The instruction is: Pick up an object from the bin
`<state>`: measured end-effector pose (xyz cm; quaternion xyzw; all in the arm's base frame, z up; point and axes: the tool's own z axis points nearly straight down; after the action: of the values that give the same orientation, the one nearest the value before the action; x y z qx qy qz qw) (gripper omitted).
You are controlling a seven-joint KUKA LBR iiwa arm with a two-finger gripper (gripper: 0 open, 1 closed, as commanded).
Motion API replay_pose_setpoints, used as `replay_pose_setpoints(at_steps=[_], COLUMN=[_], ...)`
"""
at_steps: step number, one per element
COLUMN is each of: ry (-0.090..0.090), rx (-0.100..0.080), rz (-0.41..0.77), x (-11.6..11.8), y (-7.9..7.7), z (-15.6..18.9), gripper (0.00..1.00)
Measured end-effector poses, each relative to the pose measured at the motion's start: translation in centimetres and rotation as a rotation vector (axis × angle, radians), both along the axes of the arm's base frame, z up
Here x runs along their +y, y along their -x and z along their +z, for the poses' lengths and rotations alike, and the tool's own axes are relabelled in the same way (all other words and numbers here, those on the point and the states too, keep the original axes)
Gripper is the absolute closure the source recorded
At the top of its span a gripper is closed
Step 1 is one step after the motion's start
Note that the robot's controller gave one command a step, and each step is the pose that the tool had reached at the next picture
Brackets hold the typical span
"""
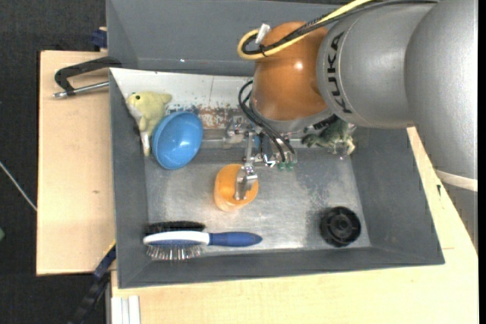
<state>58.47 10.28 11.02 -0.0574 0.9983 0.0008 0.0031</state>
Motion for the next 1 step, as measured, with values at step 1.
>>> replay_pose_setpoints(at_steps=[1], ry=[-0.001], rx=[0.004], rz=[-0.117], x=[0.63], y=[-0.16], z=[-3.56], gripper=[0.00])
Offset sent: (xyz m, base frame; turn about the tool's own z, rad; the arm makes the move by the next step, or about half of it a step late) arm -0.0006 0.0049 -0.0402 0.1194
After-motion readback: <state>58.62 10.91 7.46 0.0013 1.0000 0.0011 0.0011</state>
